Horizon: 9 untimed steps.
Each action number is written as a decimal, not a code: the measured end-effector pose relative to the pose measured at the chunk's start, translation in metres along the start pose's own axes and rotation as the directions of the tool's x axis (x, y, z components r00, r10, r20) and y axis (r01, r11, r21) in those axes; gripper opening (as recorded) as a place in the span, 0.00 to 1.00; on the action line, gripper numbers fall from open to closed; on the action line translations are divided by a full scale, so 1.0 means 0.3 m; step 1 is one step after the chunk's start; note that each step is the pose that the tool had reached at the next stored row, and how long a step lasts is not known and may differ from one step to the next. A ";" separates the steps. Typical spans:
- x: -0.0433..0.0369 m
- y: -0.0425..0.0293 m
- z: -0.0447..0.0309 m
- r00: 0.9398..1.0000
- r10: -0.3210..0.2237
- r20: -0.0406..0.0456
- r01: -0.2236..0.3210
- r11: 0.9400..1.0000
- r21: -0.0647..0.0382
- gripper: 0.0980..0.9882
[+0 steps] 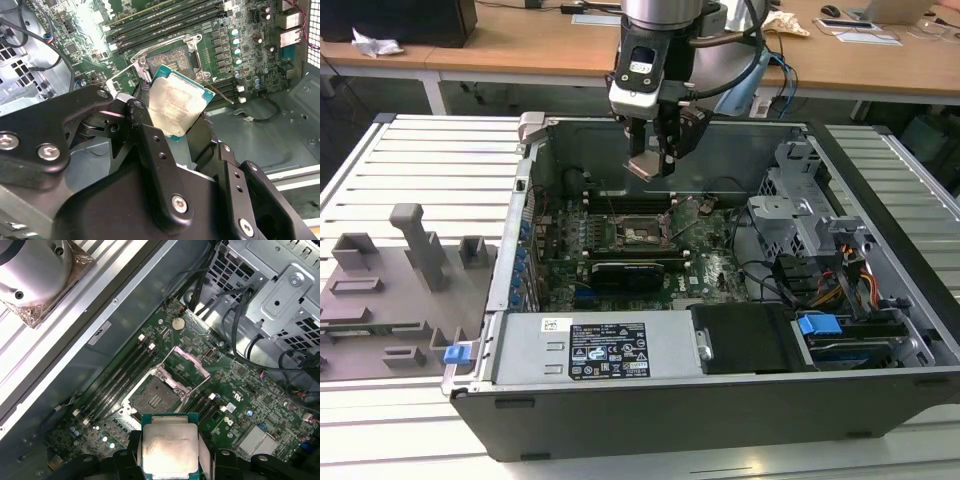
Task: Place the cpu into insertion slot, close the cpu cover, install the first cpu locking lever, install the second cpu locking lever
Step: 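Place the cpu into insertion slot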
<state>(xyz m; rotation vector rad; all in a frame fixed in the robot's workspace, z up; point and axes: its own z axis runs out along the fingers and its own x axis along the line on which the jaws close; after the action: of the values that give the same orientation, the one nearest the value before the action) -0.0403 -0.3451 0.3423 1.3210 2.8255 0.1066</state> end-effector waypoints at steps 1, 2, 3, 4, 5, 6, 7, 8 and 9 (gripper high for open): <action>0.000 0.000 0.000 1.000 0.004 0.000 -0.004 1.000 0.000 0.49; 0.000 0.000 0.001 1.000 0.008 0.001 -0.008 1.000 0.000 0.49; 0.000 0.000 0.001 1.000 0.012 0.001 -0.012 1.000 0.000 0.49; 0.000 0.000 0.001 1.000 0.016 0.001 -0.016 1.000 0.000 0.49; 0.000 0.000 0.002 1.000 0.020 0.002 -0.020 1.000 0.000 0.49; 0.000 0.000 0.002 1.000 0.025 0.002 -0.025 1.000 0.000 0.49; 0.000 0.000 0.003 1.000 0.030 0.002 -0.030 1.000 0.000 0.49; 0.000 0.000 0.004 0.999 0.043 0.003 -0.043 0.999 0.000 0.49; 0.000 0.000 0.005 0.998 0.055 0.004 -0.055 0.998 0.000 0.49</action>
<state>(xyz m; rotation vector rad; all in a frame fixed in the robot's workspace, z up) -0.0404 -0.3451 0.3407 1.3982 2.7859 0.1047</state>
